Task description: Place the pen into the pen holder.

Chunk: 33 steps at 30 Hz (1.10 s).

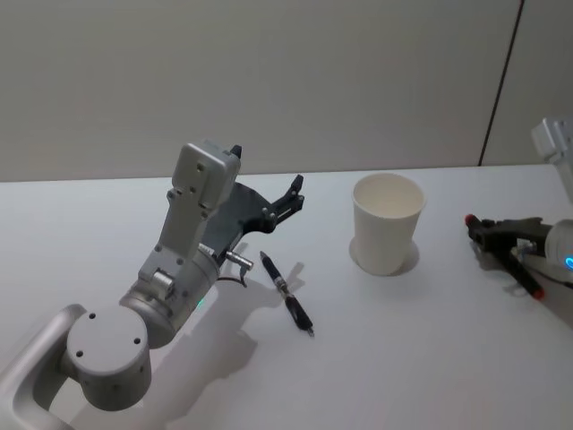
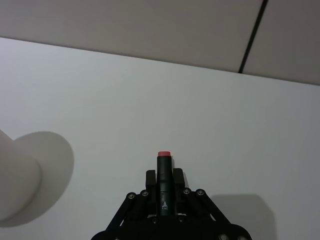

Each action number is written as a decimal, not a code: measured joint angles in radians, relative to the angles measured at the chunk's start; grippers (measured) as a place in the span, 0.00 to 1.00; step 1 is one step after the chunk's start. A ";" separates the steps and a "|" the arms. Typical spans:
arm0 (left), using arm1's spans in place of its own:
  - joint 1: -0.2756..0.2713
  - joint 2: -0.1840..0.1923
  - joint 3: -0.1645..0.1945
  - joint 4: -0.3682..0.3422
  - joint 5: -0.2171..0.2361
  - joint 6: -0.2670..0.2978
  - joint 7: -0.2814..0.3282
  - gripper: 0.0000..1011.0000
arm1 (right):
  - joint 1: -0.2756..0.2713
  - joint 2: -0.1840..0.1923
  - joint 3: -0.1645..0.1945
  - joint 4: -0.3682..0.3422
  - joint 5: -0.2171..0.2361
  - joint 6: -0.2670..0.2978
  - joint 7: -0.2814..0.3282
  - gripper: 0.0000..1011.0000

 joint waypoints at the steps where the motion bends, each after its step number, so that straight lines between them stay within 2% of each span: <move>1: 0.000 0.000 0.000 0.000 0.000 0.000 0.000 0.99 | 0.000 -0.001 -0.001 -0.002 0.001 -0.009 -0.001 0.19; 14: 0.000 0.000 0.000 0.000 0.000 0.000 0.000 0.99 | 0.015 -0.012 -0.005 -0.050 -0.002 -0.137 -0.020 0.19; 33: 0.000 0.000 0.000 0.000 0.000 0.000 0.000 0.99 | 0.044 -0.017 0.011 -0.189 0.002 -0.283 -0.067 0.19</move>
